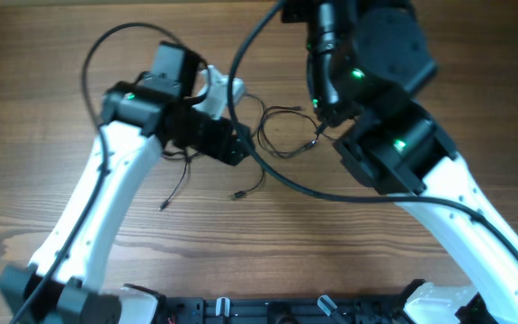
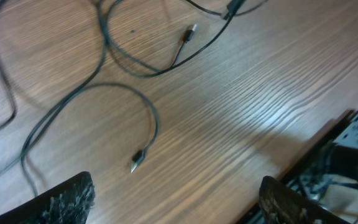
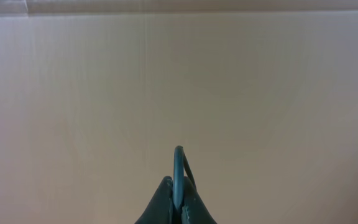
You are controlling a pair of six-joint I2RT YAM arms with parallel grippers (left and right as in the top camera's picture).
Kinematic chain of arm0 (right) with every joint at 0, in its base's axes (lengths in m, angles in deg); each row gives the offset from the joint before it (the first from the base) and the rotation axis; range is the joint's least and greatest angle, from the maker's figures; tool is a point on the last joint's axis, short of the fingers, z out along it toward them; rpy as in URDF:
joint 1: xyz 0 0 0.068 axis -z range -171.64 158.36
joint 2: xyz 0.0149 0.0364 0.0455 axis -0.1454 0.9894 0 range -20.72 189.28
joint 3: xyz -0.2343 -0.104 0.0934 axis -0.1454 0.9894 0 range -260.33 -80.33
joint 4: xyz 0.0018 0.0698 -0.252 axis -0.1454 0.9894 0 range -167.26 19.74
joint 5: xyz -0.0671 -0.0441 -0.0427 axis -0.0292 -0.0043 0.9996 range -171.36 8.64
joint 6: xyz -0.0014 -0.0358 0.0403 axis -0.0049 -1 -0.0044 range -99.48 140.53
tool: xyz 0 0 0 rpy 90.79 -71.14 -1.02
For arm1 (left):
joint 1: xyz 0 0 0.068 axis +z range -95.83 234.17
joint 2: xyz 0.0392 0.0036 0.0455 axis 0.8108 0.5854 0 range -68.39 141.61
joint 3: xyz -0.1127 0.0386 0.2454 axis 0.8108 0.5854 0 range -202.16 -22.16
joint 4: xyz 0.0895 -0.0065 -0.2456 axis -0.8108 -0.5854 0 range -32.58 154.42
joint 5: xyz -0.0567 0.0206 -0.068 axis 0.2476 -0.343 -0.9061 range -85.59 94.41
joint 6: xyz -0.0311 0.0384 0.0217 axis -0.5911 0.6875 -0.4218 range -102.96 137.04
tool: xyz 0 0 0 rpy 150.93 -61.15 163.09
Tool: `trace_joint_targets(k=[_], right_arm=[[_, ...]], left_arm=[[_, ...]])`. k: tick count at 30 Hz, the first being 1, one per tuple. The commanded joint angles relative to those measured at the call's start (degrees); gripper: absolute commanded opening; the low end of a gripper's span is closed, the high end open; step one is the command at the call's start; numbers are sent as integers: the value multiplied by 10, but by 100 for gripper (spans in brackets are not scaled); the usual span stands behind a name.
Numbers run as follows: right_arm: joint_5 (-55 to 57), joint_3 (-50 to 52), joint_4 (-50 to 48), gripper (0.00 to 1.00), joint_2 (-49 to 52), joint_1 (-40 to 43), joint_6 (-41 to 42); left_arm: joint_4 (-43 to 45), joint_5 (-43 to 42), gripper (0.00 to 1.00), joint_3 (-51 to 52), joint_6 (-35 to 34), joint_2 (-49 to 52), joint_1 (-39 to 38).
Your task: Untangle cables
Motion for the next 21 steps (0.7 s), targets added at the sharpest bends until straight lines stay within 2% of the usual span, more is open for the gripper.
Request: trace_joint_targets(k=[1,5,8,10,13,21], right_arm=[[13,-8,3,4,-24,-1,-16],[29,-8,13,4,-24,-1,-28],[34,-8,25,4,-26,-1,-43],[33,-8,43,4,-31,-1,-43],[33,-8,61,4,-45,-1,-43],[33,-8,89,4,-78,-1,-43]], left_arm=[[32,-3,87,-1,28,65,-44],[85,-24,88,-1,45,138,-108],[158,-19,87,-1,46,166,-141],[229,-12,83,-1,65,183,-156],[294,13,84,-1,64,204,-164],[348,12,80,-1,59,274,-176]])
